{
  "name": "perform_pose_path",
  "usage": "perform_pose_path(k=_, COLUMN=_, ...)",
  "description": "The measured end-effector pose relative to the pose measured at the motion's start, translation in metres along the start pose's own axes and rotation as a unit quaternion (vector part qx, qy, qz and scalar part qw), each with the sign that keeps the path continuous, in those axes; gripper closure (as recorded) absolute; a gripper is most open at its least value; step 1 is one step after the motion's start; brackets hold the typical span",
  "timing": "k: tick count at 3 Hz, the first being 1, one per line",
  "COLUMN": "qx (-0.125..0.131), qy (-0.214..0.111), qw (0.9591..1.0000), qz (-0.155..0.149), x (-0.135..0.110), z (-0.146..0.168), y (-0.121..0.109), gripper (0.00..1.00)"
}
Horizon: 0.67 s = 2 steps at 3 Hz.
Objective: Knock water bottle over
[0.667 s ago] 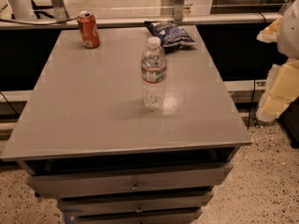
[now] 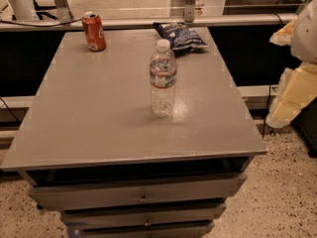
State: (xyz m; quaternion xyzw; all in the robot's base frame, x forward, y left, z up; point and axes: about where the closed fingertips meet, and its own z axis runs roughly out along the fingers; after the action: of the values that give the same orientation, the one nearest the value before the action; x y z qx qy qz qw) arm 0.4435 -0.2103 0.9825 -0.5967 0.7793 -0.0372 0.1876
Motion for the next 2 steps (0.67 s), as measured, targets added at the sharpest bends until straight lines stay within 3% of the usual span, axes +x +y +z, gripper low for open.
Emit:
perform_pose_path(k=1, qx=-0.003, qy=-0.047, qw=0.9985, qz=0.027, x=-0.01, z=0.014, y=-0.001, gripper=0.0)
perform_pose_path(k=2, qx=-0.01, qy=-0.137, qw=0.9882, qz=0.069, x=-0.033, z=0.041, y=0.006, gripper=0.0)
